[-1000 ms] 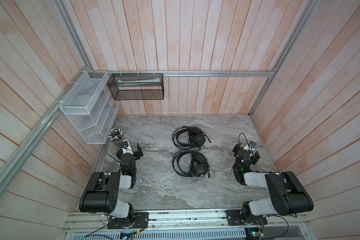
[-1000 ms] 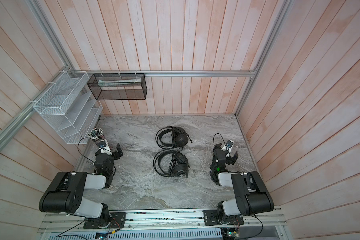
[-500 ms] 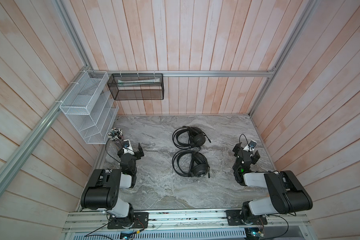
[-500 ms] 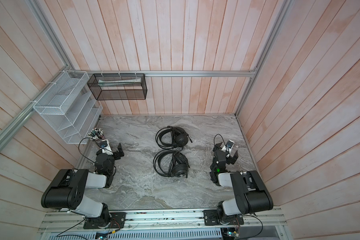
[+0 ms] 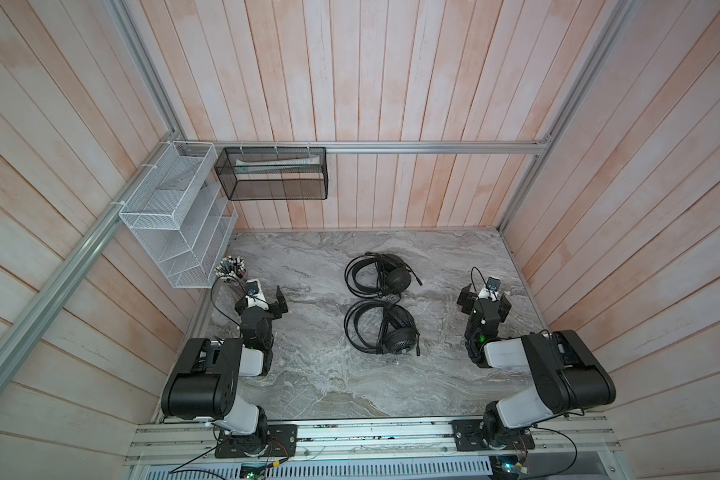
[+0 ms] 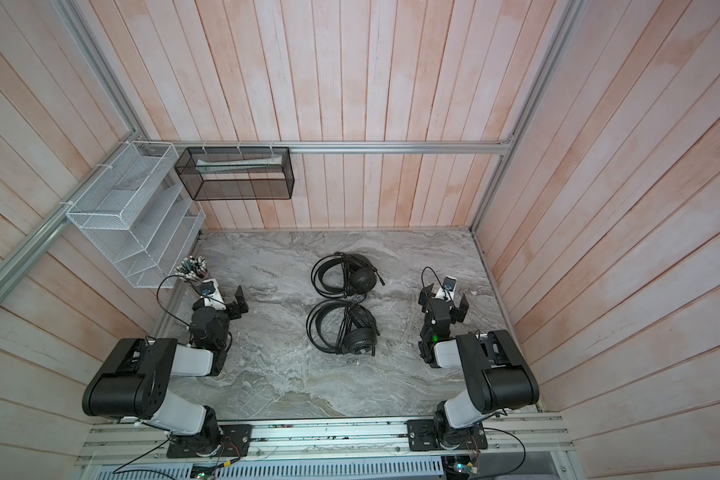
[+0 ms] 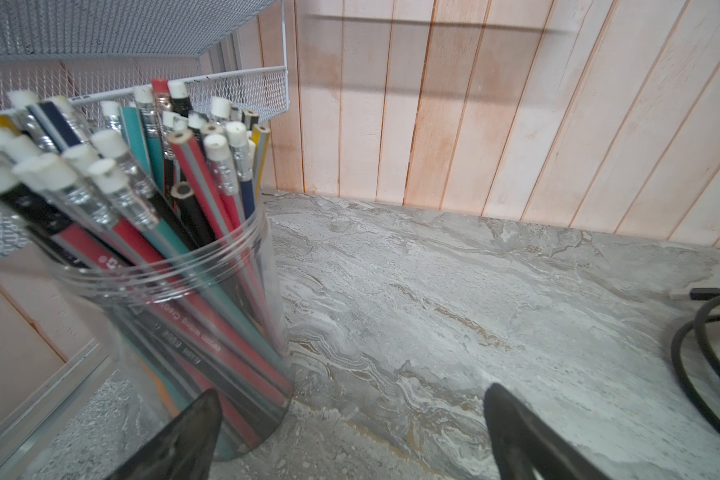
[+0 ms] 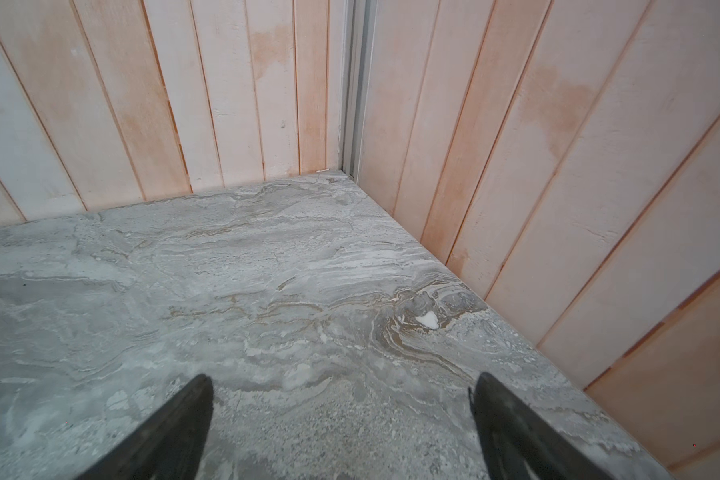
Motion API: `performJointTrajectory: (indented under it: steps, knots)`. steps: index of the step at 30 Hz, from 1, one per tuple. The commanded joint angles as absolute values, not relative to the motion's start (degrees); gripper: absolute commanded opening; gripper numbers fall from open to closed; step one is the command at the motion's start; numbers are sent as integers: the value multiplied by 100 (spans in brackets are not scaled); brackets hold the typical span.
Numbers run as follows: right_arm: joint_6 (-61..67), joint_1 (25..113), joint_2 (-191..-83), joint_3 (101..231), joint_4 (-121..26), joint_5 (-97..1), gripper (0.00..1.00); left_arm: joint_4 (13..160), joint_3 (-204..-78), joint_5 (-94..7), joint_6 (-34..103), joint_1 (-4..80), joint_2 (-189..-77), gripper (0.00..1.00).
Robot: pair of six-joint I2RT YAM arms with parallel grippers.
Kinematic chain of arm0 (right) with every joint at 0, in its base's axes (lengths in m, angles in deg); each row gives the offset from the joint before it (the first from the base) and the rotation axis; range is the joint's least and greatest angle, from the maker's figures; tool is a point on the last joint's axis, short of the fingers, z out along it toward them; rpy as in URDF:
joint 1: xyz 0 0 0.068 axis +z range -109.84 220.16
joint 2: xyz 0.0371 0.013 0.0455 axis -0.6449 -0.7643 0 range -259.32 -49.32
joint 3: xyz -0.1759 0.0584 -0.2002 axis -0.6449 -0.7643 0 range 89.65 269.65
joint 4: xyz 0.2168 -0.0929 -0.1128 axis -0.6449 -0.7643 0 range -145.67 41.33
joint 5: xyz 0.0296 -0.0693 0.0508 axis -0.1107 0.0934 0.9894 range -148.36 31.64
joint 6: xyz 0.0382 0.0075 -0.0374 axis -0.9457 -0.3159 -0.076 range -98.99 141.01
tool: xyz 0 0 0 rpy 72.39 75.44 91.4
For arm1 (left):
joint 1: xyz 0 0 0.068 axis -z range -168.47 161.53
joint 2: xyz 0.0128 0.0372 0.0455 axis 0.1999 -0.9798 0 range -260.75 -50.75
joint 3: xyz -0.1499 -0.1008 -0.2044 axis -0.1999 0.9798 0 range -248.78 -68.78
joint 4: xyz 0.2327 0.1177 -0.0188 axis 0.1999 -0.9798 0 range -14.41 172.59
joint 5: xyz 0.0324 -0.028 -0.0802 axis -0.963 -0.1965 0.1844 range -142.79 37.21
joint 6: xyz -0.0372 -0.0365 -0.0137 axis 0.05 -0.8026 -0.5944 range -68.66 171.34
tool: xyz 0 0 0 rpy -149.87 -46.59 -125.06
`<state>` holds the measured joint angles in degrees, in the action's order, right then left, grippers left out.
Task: Wrap the headphones
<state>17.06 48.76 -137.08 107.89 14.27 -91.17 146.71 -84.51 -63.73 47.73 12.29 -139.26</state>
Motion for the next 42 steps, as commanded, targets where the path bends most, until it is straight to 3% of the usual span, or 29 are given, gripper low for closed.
performJointTrajectory:
  steps: [1,6,9,13,42]
  knots:
    - [1781,4773,-13702,10841,1461,-8678,99,14776,-8454,-6351,4844,1226,-13909,98]
    - [1850,4570,-13603,10501,1961,-7820,99,14779,-8456,-6352,4844,1229,-13910,99]
    - [1991,4534,-13895,9861,3529,-7770,98,14780,-8460,-6346,4844,1224,-13908,99]
    - [1756,4498,-13742,10168,2575,-7719,98,14774,-8458,-6351,4844,1224,-13914,99]
    - [1836,4492,-13809,10109,2832,-7736,98,14780,-8465,-6348,4844,1224,-13915,99]
